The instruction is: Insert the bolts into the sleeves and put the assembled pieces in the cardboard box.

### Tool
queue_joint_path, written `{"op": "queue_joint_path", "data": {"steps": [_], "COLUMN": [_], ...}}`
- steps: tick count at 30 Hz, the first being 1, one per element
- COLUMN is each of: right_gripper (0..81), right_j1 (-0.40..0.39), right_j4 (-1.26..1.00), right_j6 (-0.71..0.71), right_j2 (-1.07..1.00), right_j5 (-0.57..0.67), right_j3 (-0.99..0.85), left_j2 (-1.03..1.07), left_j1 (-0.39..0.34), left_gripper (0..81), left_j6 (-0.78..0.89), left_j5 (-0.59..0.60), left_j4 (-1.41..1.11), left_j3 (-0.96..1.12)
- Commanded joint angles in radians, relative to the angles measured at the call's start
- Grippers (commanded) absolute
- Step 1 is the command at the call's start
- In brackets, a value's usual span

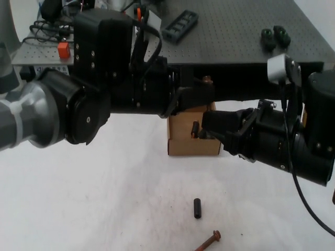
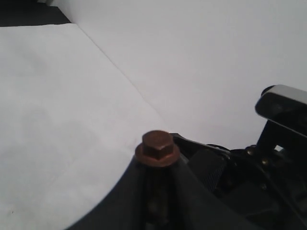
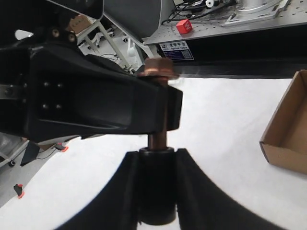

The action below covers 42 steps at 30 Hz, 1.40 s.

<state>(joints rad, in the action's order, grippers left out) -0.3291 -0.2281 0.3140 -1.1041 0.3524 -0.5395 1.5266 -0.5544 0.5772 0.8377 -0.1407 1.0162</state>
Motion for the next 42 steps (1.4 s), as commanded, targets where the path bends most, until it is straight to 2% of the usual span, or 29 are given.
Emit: {"op": "queue_joint_path", "data": {"steps": [1,3,4,6,9,10,11,17,20,25,29,34,39,42], "right_gripper": [0.2,0.2,0.2,0.2,0.2,0.2,0.2,0.2,0.2,0.2,0.2,0.2,0.6,11.3], "right_j1": [0.003,0.003,0.003,0.003,0.013,0.02,0.028,0.105,0.153,0.167,0.157,0.14,0.128,0.127], "right_j4": [-0.029,-0.035,-0.039,-0.05,-0.075,-0.079,-0.079,-0.116,-0.094,0.068,0.212,0.44,0.585,0.643], "right_j6": [-0.02,-0.022,-0.022,-0.022,-0.027,-0.038,-0.046,-0.121,-0.151,-0.226,-0.23,-0.23,-0.217,-0.217], "right_j2": [0.009,0.009,0.009,0.009,0.009,0.009,0.009,0.004,-0.058,-0.322,-0.589,-0.849,-1.013,-1.055], "right_j5": [-0.028,-0.028,-0.028,-0.028,-0.029,-0.028,-0.035,-0.176,-0.193,-0.249,-0.279,-0.337,-0.335,-0.319], "right_j3": [-0.012,-0.012,-0.012,-0.012,-0.012,-0.012,-0.012,-0.016,-0.073,-0.323,-0.571,-0.857,-1.021,-1.061], "left_j2": [-0.009,-0.009,-0.009,-0.009,-0.009,-0.009,-0.009,-0.009,-0.009,-0.009,-0.009,-0.009,-0.009,-0.009], "left_j1": [-0.003,-0.003,-0.003,-0.003,-0.003,-0.003,-0.003,-0.003,-0.003,-0.003,-0.003,-0.003,-0.003,-0.003], "left_gripper": [0.6,0.8,3.9,14.6,42.0,48.3,50.8,48.3,48.2,48.2,48.2,48.2,48.2,48.2], "left_j6": [-0.014,-0.014,-0.017,-0.017,-0.017,-0.017,-0.017,-0.043,-0.083,-0.198,-0.255,-0.272,-0.295,-0.31], "left_j5": [0.065,0.065,0.065,0.065,0.041,0.022,0.004,-0.027,-0.061,-0.239,-0.381,-0.414,-0.429,-0.444], "left_j4": [-0.011,-0.011,-0.011,-0.011,-0.011,-0.011,-0.011,-0.011,0.042,0.254,0.39,0.458,0.5,0.537], "left_j3": [0.004,0.004,0.004,0.004,0.004,0.004,0.004,0.004,0.004,0.004,0.004,0.004,0.004,0.004]}}
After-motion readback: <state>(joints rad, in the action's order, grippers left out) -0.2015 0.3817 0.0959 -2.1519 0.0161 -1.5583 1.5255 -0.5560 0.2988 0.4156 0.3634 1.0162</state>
